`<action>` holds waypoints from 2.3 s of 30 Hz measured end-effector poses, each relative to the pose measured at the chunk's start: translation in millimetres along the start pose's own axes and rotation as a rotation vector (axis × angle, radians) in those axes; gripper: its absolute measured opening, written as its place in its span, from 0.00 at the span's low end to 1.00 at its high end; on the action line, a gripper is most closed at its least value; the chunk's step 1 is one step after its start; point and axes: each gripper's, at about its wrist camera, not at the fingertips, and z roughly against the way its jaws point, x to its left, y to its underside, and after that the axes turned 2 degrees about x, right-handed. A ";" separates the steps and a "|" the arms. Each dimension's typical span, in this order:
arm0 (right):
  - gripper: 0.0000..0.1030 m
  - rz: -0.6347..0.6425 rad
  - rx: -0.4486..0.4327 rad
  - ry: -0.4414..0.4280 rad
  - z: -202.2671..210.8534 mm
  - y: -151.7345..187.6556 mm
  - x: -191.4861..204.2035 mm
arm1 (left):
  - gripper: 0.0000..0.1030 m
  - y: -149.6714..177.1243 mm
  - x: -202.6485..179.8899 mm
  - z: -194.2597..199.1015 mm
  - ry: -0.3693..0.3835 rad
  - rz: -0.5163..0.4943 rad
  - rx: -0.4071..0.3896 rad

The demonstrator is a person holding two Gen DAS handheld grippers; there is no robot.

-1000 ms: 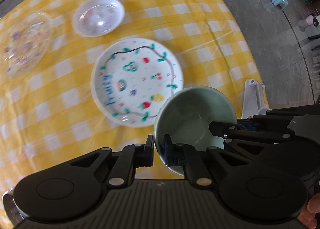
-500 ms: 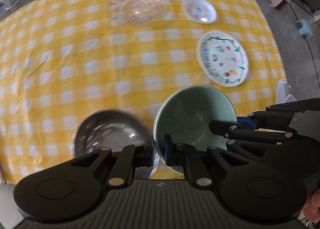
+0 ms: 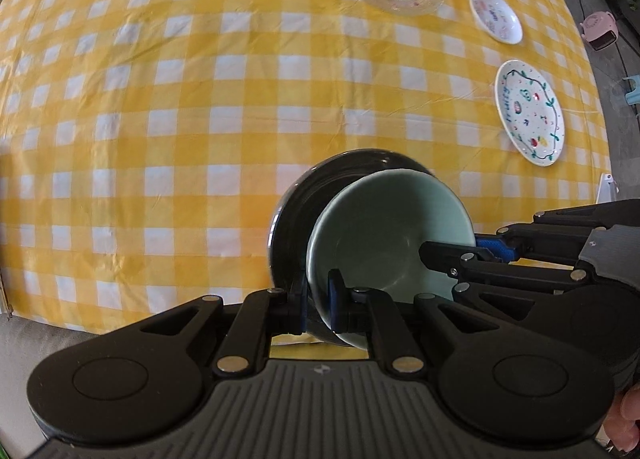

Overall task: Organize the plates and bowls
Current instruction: 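Lower the green bowl into the orange bowl while the left tool holds its rim, then open both tools and release the nested bowls on the table, then move both tools to the rim of the white 'Fruity' plate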

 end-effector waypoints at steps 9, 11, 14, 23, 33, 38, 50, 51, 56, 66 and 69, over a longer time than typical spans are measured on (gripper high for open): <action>0.08 0.025 0.034 0.036 -23.0 -7.9 4.1 | 0.11 -0.3 11.0 -17.6 0.022 0.003 0.028; 0.08 0.025 0.040 0.034 -25.6 -9.2 2.6 | 0.11 -0.9 11.3 -18.2 0.016 -0.001 0.027; 0.09 0.029 0.039 0.032 -27.0 -10.0 2.4 | 0.11 -3.5 11.9 -18.2 0.011 -0.008 0.030; 0.12 0.041 0.014 0.047 -18.2 -10.3 4.5 | 0.11 -4.3 8.3 -11.2 0.003 -0.018 0.018; 0.19 0.028 -0.076 -0.011 19.4 1.8 -3.0 | 0.24 3.7 -8.2 19.0 0.008 -0.077 -0.049; 0.19 -0.008 -0.200 -0.018 45.7 22.9 -21.9 | 0.24 10.2 -28.3 37.1 0.036 -0.121 -0.160; 0.20 -0.303 -0.318 0.001 36.9 94.2 -130.2 | 0.24 9.9 -124.3 21.6 0.163 -0.211 -0.222; 0.20 -0.331 -0.330 0.006 34.5 101.1 -141.2 | 0.24 7.8 -132.1 16.9 0.166 -0.213 -0.218; 0.21 -0.422 -0.407 0.039 26.3 128.7 -195.0 | 0.24 -7.5 -172.0 -12.9 0.148 -0.232 -0.231; 0.22 -0.579 -0.531 0.070 14.1 138.3 -283.4 | 0.24 -51.5 -198.8 -67.9 0.133 -0.174 -0.352; 0.22 -0.604 -0.532 0.063 8.1 132.8 -305.2 | 0.25 -65.5 -196.2 -81.8 0.189 -0.142 -0.353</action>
